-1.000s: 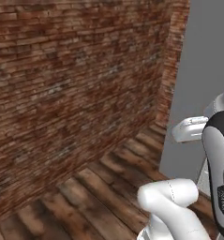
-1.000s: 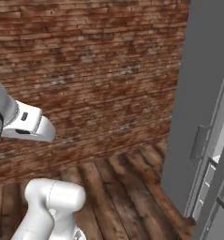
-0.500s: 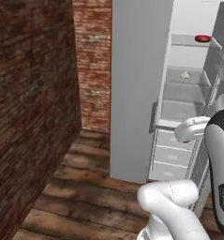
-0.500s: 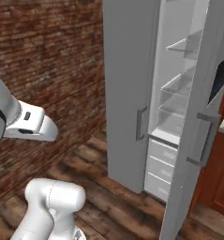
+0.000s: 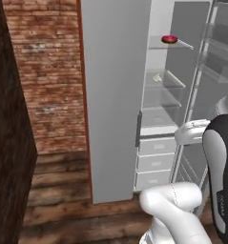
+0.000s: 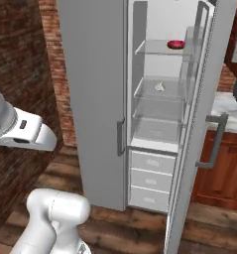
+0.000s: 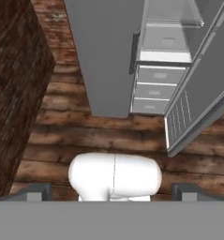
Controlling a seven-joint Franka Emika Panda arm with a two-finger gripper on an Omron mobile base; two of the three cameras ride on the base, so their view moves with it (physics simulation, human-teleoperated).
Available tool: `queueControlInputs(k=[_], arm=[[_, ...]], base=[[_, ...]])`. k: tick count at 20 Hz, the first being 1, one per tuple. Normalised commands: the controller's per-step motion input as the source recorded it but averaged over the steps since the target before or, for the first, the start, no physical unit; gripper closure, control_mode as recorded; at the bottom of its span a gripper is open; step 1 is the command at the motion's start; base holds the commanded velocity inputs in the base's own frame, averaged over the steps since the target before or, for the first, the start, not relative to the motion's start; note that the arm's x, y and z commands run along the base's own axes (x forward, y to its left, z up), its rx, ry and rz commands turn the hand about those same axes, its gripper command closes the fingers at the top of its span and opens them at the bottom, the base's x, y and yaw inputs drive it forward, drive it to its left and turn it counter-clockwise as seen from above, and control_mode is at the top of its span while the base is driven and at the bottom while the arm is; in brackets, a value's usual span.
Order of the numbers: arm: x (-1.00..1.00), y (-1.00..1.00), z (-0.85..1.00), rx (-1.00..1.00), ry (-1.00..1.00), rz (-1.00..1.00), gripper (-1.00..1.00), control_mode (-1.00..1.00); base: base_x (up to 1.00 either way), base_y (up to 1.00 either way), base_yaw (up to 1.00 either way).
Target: Retrieve the bottle and the shaker from the cabinet and place them next to the mixing bowl on the counter. Then add garlic from the fridge to the mixing bowl.
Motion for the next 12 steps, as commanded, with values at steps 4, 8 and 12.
queueControlInputs(k=[4, 8, 12], arm=[[0.0, 0.0, 0.0, 0.0, 0.0, 0.0, -1.0, 1.0], [0.0, 0.0, 0.0, 0.0, 0.0, 0.0, -1.0, 1.0], [0.0, 0.0, 0.0, 0.0, 0.0, 0.0, -1.0, 1.0]], base=[[0.81, 0.02, -0.31], [0.71, -0.01, -0.22], [0.54, -0.16, -0.13]])
